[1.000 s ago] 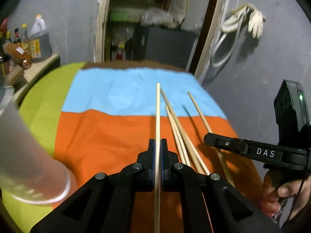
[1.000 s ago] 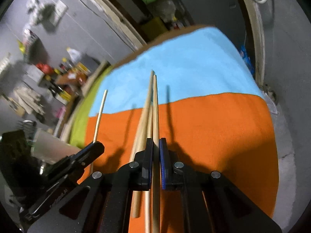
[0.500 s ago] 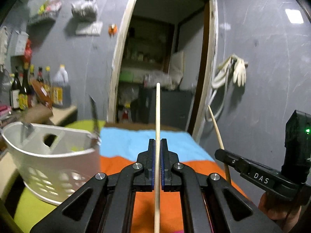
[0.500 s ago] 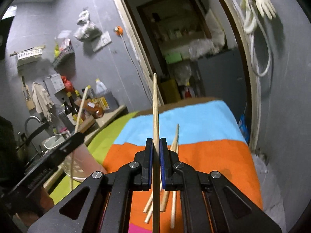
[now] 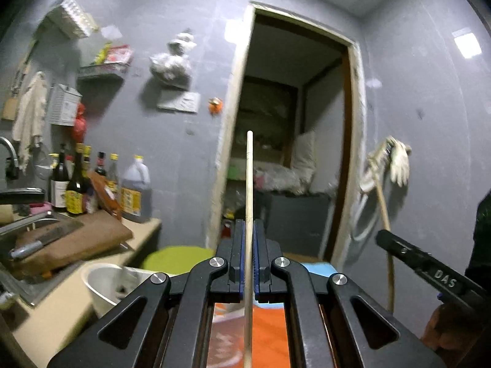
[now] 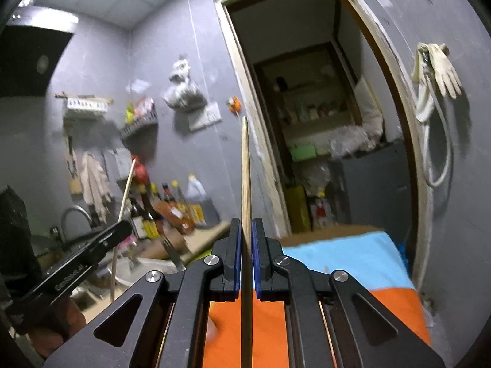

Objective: Organize utensils
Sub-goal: 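Lift the chopsticks with both tools and carry them over the white caddy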

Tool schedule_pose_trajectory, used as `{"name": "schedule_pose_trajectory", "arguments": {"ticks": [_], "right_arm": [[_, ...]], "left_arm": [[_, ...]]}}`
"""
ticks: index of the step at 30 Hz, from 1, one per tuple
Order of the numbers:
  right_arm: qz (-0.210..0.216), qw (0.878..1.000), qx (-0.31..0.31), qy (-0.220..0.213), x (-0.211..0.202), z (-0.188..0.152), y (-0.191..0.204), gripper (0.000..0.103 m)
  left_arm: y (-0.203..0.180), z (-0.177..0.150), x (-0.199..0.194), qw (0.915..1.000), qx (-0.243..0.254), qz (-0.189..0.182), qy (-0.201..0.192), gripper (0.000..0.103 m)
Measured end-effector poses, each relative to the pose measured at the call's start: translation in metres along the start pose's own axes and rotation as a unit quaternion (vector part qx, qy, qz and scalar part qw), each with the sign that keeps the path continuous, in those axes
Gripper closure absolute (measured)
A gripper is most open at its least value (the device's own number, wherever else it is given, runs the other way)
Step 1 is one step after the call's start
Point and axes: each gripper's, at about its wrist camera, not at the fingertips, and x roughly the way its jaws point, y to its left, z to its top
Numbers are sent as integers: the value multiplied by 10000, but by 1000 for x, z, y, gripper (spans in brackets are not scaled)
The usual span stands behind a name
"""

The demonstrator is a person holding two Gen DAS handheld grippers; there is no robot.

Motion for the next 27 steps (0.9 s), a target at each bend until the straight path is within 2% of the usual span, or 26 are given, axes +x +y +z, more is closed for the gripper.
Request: {"name": "schedule_pose_trajectory", "arguments": {"ticks": [7, 13, 15, 19, 27], "right_arm": [[588, 9970, 223, -447, 26, 20, 39, 98], [970, 9918, 398, -737, 56, 34, 74, 98], [919, 9912, 298, -909, 63, 34, 86, 98], [482, 9908, -11, -1264, 75, 21, 104, 98], [181, 9926, 9, -1200, 107, -2, 105, 98]], "left_arm": [[79, 33, 0, 9965, -691, 395, -248, 101], [125, 43, 6, 9916, -1063, 616, -404, 101], [133, 40, 8, 9907, -1107, 627, -491, 101], [145, 30, 19, 9886, -1260, 629, -526, 101], [148, 10, 31, 9876, -1321, 701, -470, 101]]}}
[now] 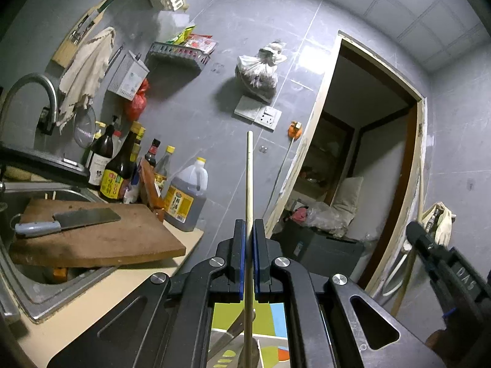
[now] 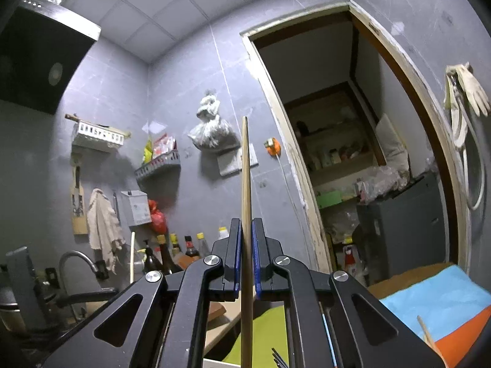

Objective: Organize utensils
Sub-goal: 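Lift the chopsticks with both tools and carry them over the white caddy, then lower the chopsticks into the caddy and open both tools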

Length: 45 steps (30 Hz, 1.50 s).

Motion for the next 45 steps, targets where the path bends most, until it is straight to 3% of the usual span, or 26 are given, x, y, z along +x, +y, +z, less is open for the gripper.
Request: {"name": "schedule_pose_trajectory", "arguments": {"ticks": [11, 21, 34, 37, 41, 45], "right_arm": [[-86, 9995, -226, 226, 9, -30, 0, 98], [-130, 9976, -543, 406, 7, -44, 8, 98], [-178, 9972, -592, 433, 6, -46, 8, 96], [-183, 9972, -576, 433, 6, -45, 7, 94], [-167, 9980, -499, 360, 2, -39, 5, 80], [-184, 9980, -526, 308, 1, -32, 6, 78]], "left_arm": [[-5, -15, 4, 9996, 236, 85, 88, 101], [-9, -32, 5, 9973, 626, -129, 366, 101], [-11, -37, 5, 9959, 686, -333, 491, 99], [-10, -37, 5, 9960, 655, -349, 490, 99], [-9, -35, 3, 9963, 612, -350, 485, 99], [-11, -31, 1, 9964, 555, -344, 533, 98]]}}
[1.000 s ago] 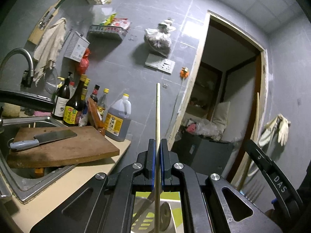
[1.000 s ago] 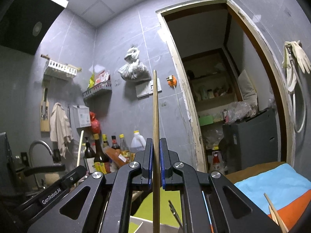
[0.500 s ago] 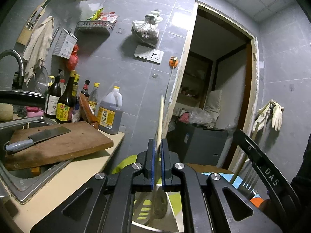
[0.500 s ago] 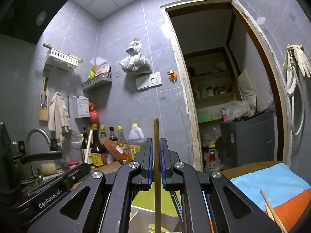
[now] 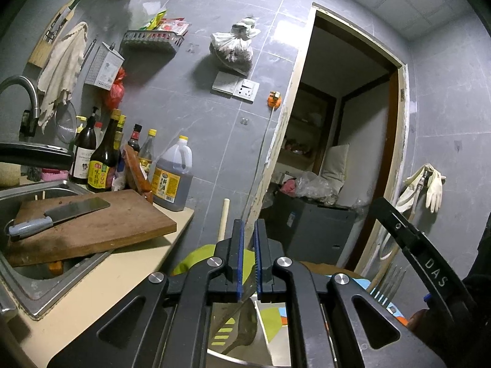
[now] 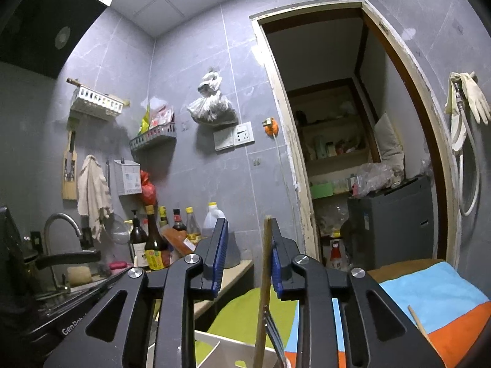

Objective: Organize utensils
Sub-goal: 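Lower the chopsticks into the caddy and open both tools, then move both tools back to the remaining chopsticks on the cloth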

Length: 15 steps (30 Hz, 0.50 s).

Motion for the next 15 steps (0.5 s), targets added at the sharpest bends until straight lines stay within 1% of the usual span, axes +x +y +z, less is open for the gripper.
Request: {"name": "schedule_pose_trajectory", "arguments": {"ticks": [2, 3, 4, 5, 6, 7, 10, 11, 14, 15], "right_arm": [[-21, 10000, 13, -4, -1, 4, -2, 75], [-37, 10000, 44, -13, -1, 6, -3, 72], [-60, 10000, 71, -32, -2, 9, -5, 70], [-72, 9999, 89, -47, -3, 11, -6, 62], [-82, 9999, 104, -56, -4, 13, -7, 55], [-88, 9999, 123, -70, -6, 17, -9, 54], [-156, 9999, 50, -33, -11, 27, -15, 52], [-171, 9998, 23, -14, -13, 30, -17, 49], [-234, 9997, -39, 40, -23, 39, -26, 32], [-253, 9996, -44, 68, -27, 42, -31, 31]], "left_arm": [[-3, 2, -2, 10000, 24, -22, -4, 97], [-5, 3, -3, 10000, 43, -28, 2, 93], [-7, 4, -4, 10000, 58, -31, 5, 87], [-9, 5, -5, 10000, 66, -46, 6, 84], [-11, 5, -6, 10000, 57, -79, -5, 77], [-12, 6, -7, 9999, 51, -102, -13, 73], [-18, 10, -9, 9999, 81, -95, -17, 72], [-19, 12, -10, 9999, 76, -85, -15, 71], [-22, 14, -12, 10000, 45, -68, -5, 63], [-24, 16, -13, 10000, 28, -52, 5, 60]]}}
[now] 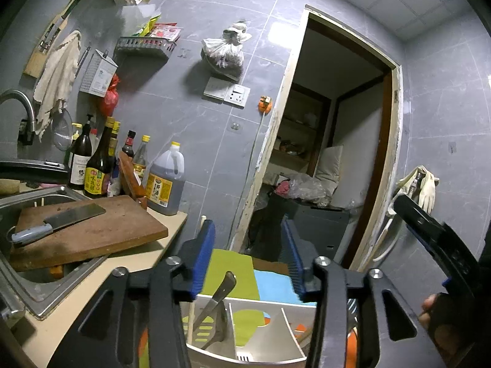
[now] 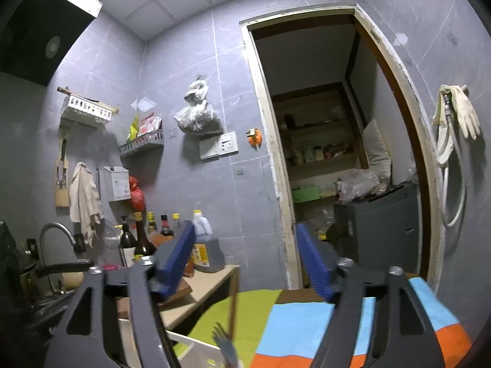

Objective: Organize utensils
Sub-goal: 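Move both tools back to the remaining chopsticks on the cloth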

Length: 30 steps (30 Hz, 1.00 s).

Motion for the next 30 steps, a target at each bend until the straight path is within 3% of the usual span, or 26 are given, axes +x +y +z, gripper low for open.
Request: {"name": "schedule_pose_trajectory", "arguments": {"ticks": [2, 4, 9, 13, 23, 30], "right_arm": [[-42, 10000, -32, 80, -7, 5, -8, 30], [-100, 9997, -86, 213, -14, 9, -16, 24], [-198, 9982, -162, 540, -31, 18, -37, 7], [-335, 9968, -206, 698, -46, 23, -55, 0], [-611, 9874, -455, 1387, -71, 25, -102, 0], [-830, 9748, -697, 1951, -80, 7, -133, 0]], "left_arm": [[-6, 3, -2, 10000, -7, 14, 44, 55], [-13, 6, -4, 9999, -1, -11, 124, 40], [-40, 8, -10, 9992, 165, -204, 301, 25], [-63, 4, -17, 9985, 302, -312, 344, 11], [-123, -20, -21, 9917, 865, -559, 774, 8], [-158, -47, -16, 9841, 1256, -678, 1057, 8]]}}
